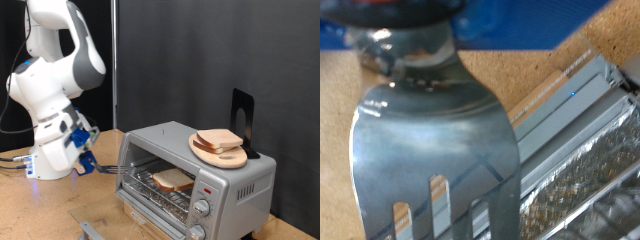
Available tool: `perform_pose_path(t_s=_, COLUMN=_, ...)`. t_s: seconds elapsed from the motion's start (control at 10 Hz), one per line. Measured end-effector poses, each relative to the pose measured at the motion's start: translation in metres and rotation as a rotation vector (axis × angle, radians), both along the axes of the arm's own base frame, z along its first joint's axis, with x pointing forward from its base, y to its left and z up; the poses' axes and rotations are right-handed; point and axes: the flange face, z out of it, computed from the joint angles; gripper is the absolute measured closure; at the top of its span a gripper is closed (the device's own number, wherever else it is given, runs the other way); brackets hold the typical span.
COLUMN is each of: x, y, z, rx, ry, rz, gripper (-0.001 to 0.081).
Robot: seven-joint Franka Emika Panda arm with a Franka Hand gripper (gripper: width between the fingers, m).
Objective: Make a piece of toast with the oven
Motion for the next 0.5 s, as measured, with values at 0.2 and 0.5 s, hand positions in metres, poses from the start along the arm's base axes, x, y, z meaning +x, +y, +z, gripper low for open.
perform_pose_path(t_s=0.2, x=-0.0106, y=-0.0189, z=0.0079, rx=-0.001, ry=0.047, rz=0.008, gripper=0.0419)
perform_pose_path(t_s=0.5, x=-0.0084, y=-0.0157, z=0.01, rx=0.049, ry=0.012, rz=-0.013, gripper=0.0419)
